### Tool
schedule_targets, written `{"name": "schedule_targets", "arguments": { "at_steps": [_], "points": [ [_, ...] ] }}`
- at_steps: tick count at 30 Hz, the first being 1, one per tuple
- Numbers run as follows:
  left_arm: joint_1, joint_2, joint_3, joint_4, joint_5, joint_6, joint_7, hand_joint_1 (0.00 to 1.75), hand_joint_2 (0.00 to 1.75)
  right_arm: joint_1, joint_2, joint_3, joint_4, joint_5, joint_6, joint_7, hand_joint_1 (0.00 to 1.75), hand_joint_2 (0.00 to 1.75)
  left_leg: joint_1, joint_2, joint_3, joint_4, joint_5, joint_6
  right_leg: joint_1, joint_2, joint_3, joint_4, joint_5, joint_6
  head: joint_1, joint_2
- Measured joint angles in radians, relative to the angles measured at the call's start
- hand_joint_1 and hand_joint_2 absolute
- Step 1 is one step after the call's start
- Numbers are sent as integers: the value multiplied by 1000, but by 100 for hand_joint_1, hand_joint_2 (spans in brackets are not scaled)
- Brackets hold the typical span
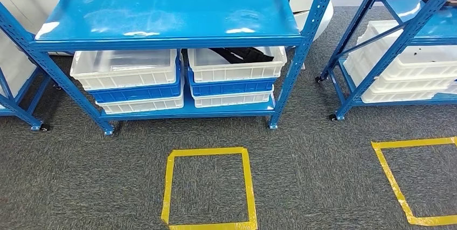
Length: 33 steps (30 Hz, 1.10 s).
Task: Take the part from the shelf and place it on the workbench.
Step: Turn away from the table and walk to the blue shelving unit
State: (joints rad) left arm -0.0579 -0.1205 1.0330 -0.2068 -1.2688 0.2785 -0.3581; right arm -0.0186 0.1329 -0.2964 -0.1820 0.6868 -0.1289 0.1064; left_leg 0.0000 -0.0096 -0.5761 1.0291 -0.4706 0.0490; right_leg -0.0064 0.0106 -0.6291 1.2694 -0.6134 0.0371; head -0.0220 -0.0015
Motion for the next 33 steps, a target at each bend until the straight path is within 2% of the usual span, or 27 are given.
{"name": "schedule_targets", "arguments": {
  "at_steps": [1, 2, 3, 4, 5, 6, 7, 8, 9, 11, 12, 13, 15, 16, 17, 18, 20, 21, 22, 26, 27, 28, 30, 31, 32, 33],
  "points": [
    [0, 0, 0, 0, 0, 0, 0, 0, 0, 2, 0, 0, 0, 0, 0, 0, 0, 0, 0, -2, 8, 0, -8, 0, -1, 0, -32, 23, -7, 2, 0, 0],
    [1, 0, 0, 0, 0, 0, 0, 0, 0, 3, -1, 0, 0, 0, 0, -1, 0, 0, 1, -4, 18, 0, -16, -1, -3, 0, -46, 10, 5, 11, 0, 0],
    [2, -1, 0, 0, 0, 0, 0, 0, 0, 5, -1, 0, 0, 0, 0, -1, 0, 0, 2, -6, 31, 0, -26, -3, -4, -1, -43, -37, 38, 23, 0, 0],
    [2, -2, 0, 0, 0, 0, 0, 0, 0, 7, -2, 0, 0, 0, 0, -1, 0, 0, 2, -8, 43, -1, -35, -6, -5, -2, -30, -105, 86, 36, 1, 0],
    [2, -3, 0, 0, 0, 0, 0, 0, 0, 7, -2, 0, 1, 0, 0, -1, 0, 0, 1, -8, 55, 0, -45, -11, -5, -6, -17, -168, 126, 39, 2, 0],
    [2, -4, 0, 0, 0, 0, 0, 0, 0, 6, -3, 0, 1, 0, 0, -1, 0, 0, 0, -9, 61, -1, -54, -16, -3, -9, -6, -213, 151, 31, 3, 0],
    [1, -3, 0, 0, 0, 0, 0, 0, 0, 5, -3, 0, 1, 0, 0, -1, 0, 0, -3, -9, 66, -3, -61, -22, 0, -12, 3, -238, 164, 18, 3, 0],
    [0, -3, 0, 0, 0, 0, 0, 0, 0, 3, -3, 0, 1, 0, 0, -1, 0, 0, -5, -9, 73, -3, -65, -27, 1, -13, 7, -244, 163, 1, 3, 0],
    [0, -3, 1, 0, 0, 0, 0, 0, 0, 3, -3, 0, 1, 0, 0, -1, 0, 0, -5, -8, 77, -4, -69, -32, 1, -12, 17, -247, 164, -12, 3, 0],
    [0, -2, 1, 0, 0, 1, 0, 0, 0, 5, -3, 0, 1, 0, 0, 0, 0, 0, -4, -5, 77, 22, -79, -41, -5, -11, 37, -253, 168, -26, 2, 0],
    [-1, -1, 1, 0, 0, 1, 0, 0, 0, 6, -2, 0, 1, 1, 0, 0, 0, 0, -3, -2, 59, 58, -91, -46, -8, -11, 48, -255, 166, -32, 2, 0],
    [-1, -1, 1, 0, 0, 0, 0, 0, 0, 5, -2, 0, 1, 1, 0, 0, 0, 0, -1, 0, 27, 114, -109, -50, -9, -11, 56, -256, 161, -37, 2, 0],
    [0, -2, 1, 0, -1, 0, 0, 0, 0, 3, -2, 0, 1, 1, 0, -1, 0, 0, 4, 2, -56, 235, -155, -59, -9, -10, 69, -256, 149, -43, 1, 0],
    [0, -2, 1, 0, -1, 0, 1, 0, 0, 3, -2, 0, 1, 2, 0, -1, 0, 0, 7, 2, -88, 267, -165, -62, -10, -9, 77, -256, 142, -43, 1, 0],
    [1, -1, 1, 0, 0, 0, 1, 0, 0, 4, -2, 0, 1, 3, 0, -1, 0, 0, 10, 3, -104, 267, -155, -64, -10, -8, 87, -256, 135, -41, 1, 0],
    [2, -1, 1, 0, 0, 0, 1, 0, 0, 6, -2, 0, 1, 4, 1, -1, 0, 0, 12, 4, -103, 232, -123, -64, -11, -6, 99, -256, 127, -38, 1, 0],
    [2, 0, 1, 0, 0, 0, 1, 0, 0, 7, -2, 0, 1, 6, 2, -2, 0, 0, 16, 6, -71, 114, -34, -66, -12, -4, 123, -254, 110, -29, 0, 0],
    [2, 0, 1, 1, 0, 0, 1, 0, 0, 7, -2, 0, 1, 6, 3, -2, 0, 0, 15, 7, -57, 68, -12, -64, -10, -4, 128, -253, 103, -23, -1, 0],
    [2, 0, 1, 1, 0, 0, 1, 0, 0, 5, -2, 0, 1, 6, 3, -3, 0, 0, 14, 7, -48, 42, 2, -61, -8, -3, 128, -252, 96, -17, -2, 0],
    [2, -2, 1, 2, 0, 0, 2, 0, 0, 1, -3, 0, 1, 6, 3, -4, 0, 0, 11, 6, -33, 29, 7, -37, -9, -4, 124, -247, 78, 3, -1, 0],
    [1, -2, 2, 2, 0, 0, 2, 0, 0, 0, -4, 0, 1, 6, 3, -4, 0, 0, 13, 6, -29, 25, 7, -31, -9, -4, 110, -218, 66, 5, 1, 0],
    [0, -2, 2, 1, 0, 0, 2, 0, 0, 0, -3, 0, 1, 6, 3, -4, 0, 0, 14, 6, -25, 23, 5, -26, -10, -5, 83, -169, 48, 4, 3, 0],
    [-1, -1, 2, 1, 0, 0, 2, 0, 0, 0, -3, 0, 1, 6, 3, -4, 0, 0, 11, 5, -20, 22, -3, -17, -8, -5, -8, -28, 10, 1, 5, 0],
    [-1, -1, 2, 1, 0, 0, 2, 0, 0, 1, -3, 0, 1, 6, 3, -4, 0, 0, 9, 4, -17, 22, -8, -14, -8, -5, -47, 22, 3, 2, 5, 0],
    [-1, -1, 2, 1, 0, 0, 2, 0, 0, 3, -3, 0, 1, 6, 3, -4, 0, 0, 8, 2, -11, 22, -13, -13, -7, -5, -71, 39, 13, 7, 5, 0],
    [0, -2, 2, 2, 0, 0, 3, 0, 0, 4, -3, 0, 1, 5, 3, -4, 0, 0, 7, 0, -5, 22, -18, -12, -6, -5, -73, 13, 39, 14, 5, 0]
  ]
}}
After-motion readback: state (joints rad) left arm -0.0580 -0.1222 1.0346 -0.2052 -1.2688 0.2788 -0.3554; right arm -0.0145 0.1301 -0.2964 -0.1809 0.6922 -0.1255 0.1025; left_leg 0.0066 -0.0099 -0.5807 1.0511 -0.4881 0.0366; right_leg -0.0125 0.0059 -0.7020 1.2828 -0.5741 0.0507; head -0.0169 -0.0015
